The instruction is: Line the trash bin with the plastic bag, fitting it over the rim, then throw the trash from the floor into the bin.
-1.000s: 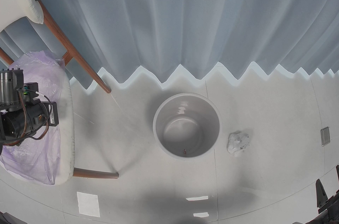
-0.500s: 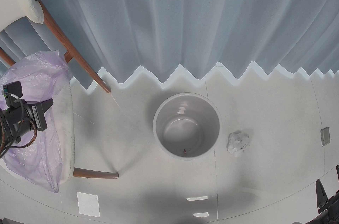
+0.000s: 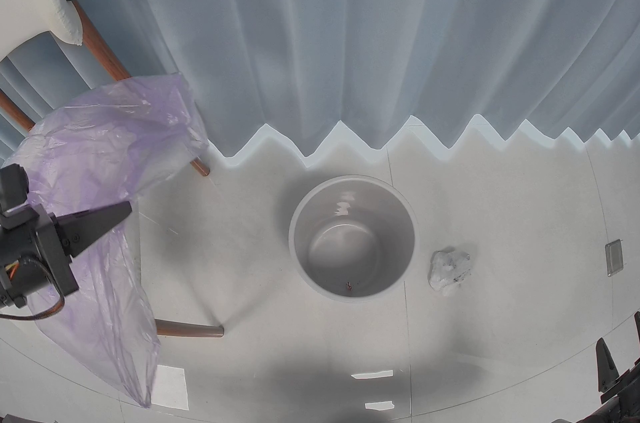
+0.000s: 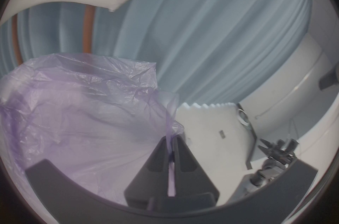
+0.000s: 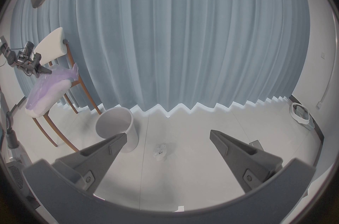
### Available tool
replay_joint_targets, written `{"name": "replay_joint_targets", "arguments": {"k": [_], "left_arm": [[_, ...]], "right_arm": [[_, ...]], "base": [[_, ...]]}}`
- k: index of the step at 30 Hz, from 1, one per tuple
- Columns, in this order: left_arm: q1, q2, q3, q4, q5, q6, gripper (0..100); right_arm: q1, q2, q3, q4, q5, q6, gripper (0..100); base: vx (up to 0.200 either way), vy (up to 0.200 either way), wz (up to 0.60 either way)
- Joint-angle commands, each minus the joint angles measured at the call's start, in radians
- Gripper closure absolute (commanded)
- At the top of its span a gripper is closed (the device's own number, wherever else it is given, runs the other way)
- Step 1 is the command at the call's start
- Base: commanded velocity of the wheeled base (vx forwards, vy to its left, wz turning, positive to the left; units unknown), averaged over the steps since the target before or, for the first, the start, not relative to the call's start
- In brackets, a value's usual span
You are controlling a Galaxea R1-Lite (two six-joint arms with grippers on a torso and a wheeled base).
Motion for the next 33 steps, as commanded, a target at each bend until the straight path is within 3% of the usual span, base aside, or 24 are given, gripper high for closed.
{"name": "replay_joint_targets", "arguments": {"k": [1,11,21,23,33], "left_arm": [[-0.189,-0.019,0.019,-0.033,-0.033,-0.023,100],[-0.313,0.137,-0.043,-0.126,-0.237,-0.036,100],[-0.437,0.277,-0.135,-0.163,-0.279,-0.038,100],[-0.483,0.358,-0.173,-0.221,-0.283,-0.041,100],[-0.489,0.531,-0.267,-0.367,-0.283,-0.042,100]], "right_arm": [[0.000,-0.017,0.018,0.000,0.000,0.000,0],[0.000,-0.017,0.018,0.000,0.000,0.000,0],[0.000,-0.017,0.018,0.000,-0.001,0.002,0],[0.000,-0.017,0.018,0.000,-0.003,0.003,0],[0.000,-0.017,0.018,0.000,-0.003,0.005,0]], "base": [[0.000,0.000,0.00],[0.000,0.000,0.00],[0.000,0.000,0.00],[0.000,0.000,0.00],[0.000,0.000,0.00]]}}
